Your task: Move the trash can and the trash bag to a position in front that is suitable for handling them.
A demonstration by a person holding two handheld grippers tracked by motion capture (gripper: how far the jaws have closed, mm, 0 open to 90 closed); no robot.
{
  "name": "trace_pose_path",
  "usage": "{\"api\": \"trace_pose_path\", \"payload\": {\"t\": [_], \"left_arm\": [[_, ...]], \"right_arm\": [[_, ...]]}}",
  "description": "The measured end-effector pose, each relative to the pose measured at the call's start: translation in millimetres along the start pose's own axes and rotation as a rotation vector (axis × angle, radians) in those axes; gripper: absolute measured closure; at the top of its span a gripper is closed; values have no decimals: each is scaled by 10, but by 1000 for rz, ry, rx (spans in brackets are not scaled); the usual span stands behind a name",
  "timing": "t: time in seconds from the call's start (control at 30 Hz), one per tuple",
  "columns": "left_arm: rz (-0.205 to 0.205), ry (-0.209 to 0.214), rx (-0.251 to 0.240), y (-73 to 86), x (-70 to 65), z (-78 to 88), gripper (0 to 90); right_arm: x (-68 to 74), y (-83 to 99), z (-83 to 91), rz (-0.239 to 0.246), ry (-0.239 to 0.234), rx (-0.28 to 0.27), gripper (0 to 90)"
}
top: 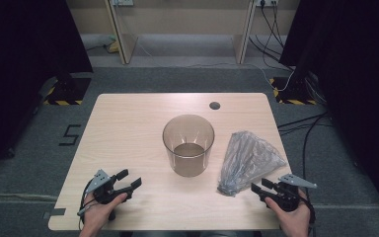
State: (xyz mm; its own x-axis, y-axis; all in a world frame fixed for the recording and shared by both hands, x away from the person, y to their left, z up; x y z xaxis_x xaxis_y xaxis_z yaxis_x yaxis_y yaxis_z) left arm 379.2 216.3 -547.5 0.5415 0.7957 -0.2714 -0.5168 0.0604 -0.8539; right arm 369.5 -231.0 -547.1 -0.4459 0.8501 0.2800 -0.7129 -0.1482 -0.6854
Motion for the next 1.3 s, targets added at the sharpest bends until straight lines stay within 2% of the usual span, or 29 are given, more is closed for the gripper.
{"api": "trace_pose_path", "payload": {"t": [0.1, 0.2, 0.27, 0.33, 0.4, 0.5, 0.57, 0.63, 0.7, 0.87, 1.3], "left_arm": [[-2, 1, 2, 3, -4, 0, 257], [-4, 3, 1, 2, -7, 3, 257], [-5, 5, 0, 1, -10, 9, 258], [-4, 5, -1, 2, -7, 15, 258], [-2, 8, 2, 7, -3, 10, 259], [-2, 8, 5, 6, -2, -15, 259], [-4, 11, 3, 3, -14, -12, 259], [-7, 11, 1, 11, -23, 4, 260], [-5, 11, 2, 18, -19, 12, 260], [1, 10, 4, 20, 3, 13, 260], [3, 6, 5, 21, 7, 13, 262]], "right_arm": [[198, 15, -42, 64, -54, 31, 505], [328, 43, -116, 119, -69, 72, 524], [375, 55, -176, 151, -59, 102, 527], [384, 23, -184, 145, -58, 100, 525], [398, -84, -183, 141, -21, 75, 498], [546, -231, -270, 196, -14, 61, 473], [625, -269, -399, 233, -6, 89, 472], [679, -269, -565, 269, 0, 140, 468], [703, -260, -657, 295, 10, 165, 468], [686, -212, -729, 306, 34, 198, 468], [676, -182, -752, 305, 30, 209, 492]]}}
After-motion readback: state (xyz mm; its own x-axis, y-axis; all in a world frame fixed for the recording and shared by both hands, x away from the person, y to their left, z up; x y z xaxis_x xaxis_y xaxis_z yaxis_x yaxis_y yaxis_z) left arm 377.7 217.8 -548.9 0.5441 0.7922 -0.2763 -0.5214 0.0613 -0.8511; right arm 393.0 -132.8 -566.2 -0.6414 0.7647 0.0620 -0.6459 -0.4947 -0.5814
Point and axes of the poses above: each handheld gripper's, and its own axes: z roughly backward along the jaws, y roughly out of its underside, x roughly to its left, the point moved 9 cm from there along -z, roughly forward along the jaws, and after that the axes turned 9 degrees about x, right-handed, at the moved point
